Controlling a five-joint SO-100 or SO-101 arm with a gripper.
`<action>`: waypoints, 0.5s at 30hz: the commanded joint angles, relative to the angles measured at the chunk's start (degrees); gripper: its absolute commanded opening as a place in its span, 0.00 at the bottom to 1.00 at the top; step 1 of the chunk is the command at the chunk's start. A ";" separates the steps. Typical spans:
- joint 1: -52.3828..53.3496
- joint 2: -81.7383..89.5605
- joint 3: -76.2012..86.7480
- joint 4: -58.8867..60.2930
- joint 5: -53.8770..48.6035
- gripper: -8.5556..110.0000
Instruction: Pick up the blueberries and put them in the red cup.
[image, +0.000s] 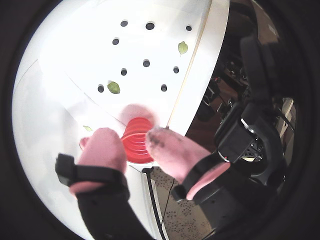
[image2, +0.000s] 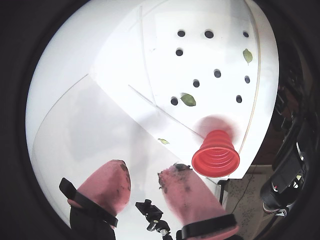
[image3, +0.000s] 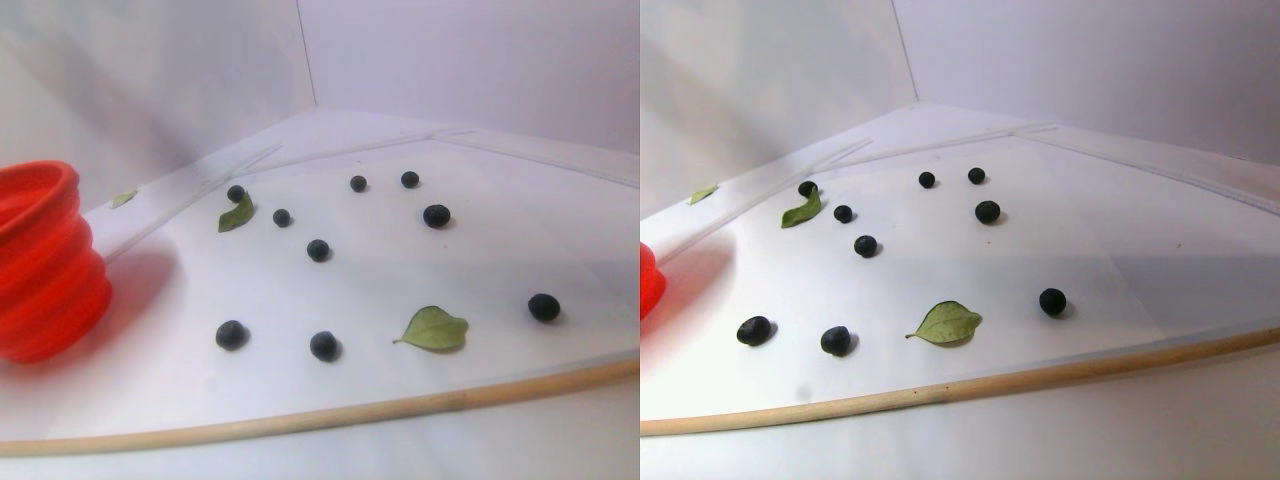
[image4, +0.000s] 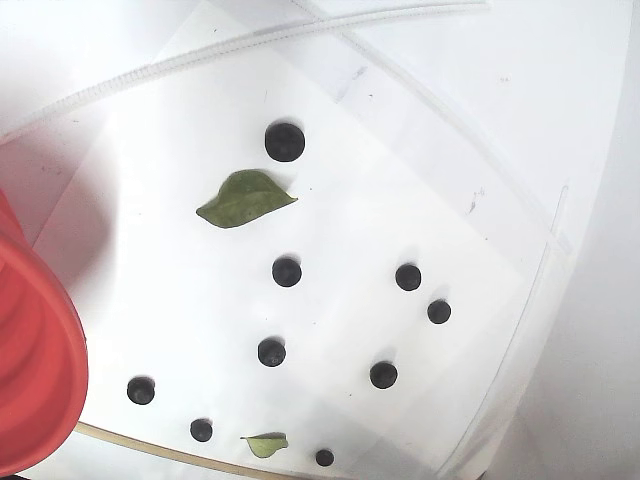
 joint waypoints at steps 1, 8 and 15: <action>0.00 1.23 -0.79 -0.09 0.09 0.17; 0.00 1.49 -0.79 0.00 0.00 0.17; 0.00 1.23 -0.79 0.00 0.00 0.17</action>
